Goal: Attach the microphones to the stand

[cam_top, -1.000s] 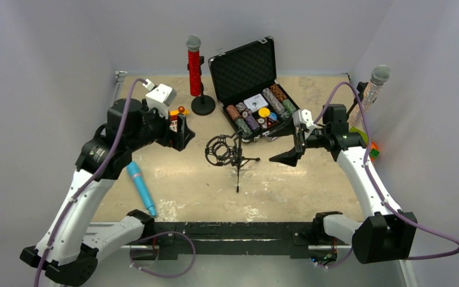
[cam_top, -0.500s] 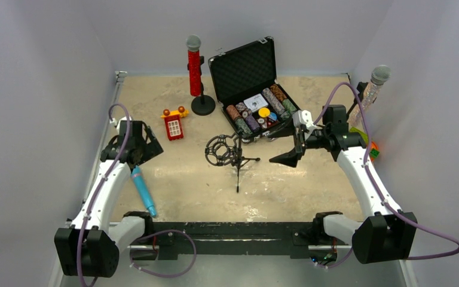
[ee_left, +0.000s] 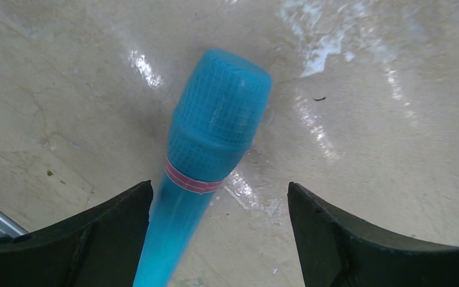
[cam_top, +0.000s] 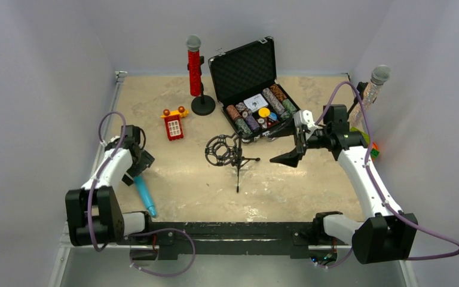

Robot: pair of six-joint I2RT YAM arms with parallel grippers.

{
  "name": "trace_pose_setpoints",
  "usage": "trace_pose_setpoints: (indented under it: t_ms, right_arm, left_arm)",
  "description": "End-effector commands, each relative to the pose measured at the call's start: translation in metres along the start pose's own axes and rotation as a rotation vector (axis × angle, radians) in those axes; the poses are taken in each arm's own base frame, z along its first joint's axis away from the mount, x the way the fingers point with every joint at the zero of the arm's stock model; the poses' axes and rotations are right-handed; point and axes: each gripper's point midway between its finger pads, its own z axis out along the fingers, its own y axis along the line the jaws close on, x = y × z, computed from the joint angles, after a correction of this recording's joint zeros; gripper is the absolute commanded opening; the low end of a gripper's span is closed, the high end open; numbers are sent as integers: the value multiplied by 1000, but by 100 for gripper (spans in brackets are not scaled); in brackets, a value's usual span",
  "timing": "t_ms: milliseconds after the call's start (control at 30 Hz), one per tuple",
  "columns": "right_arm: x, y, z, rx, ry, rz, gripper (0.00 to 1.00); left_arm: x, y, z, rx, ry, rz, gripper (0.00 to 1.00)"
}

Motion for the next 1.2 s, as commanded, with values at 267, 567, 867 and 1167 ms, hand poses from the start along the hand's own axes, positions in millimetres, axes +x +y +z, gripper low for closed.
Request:
trace_pose_setpoints:
  t_ms: [267,567,867,1167]
  right_arm:
    - [-25,8,-3,-26,-51,-78,85]
    - [-25,6,-4,-19,-49,-78,85]
    - [-13,-1,-6,16,2,-82,85]
    - [-10,-2,-8,-16,45,-104,85]
  left_arm:
    - [37,-17,23,13,182,-102,54]
    - [30,-62,6,288,206,23,11]
    - [-19,-110,-142,984,-250,362,0]
    - [-26,-108,-354,1666,-783,649,0]
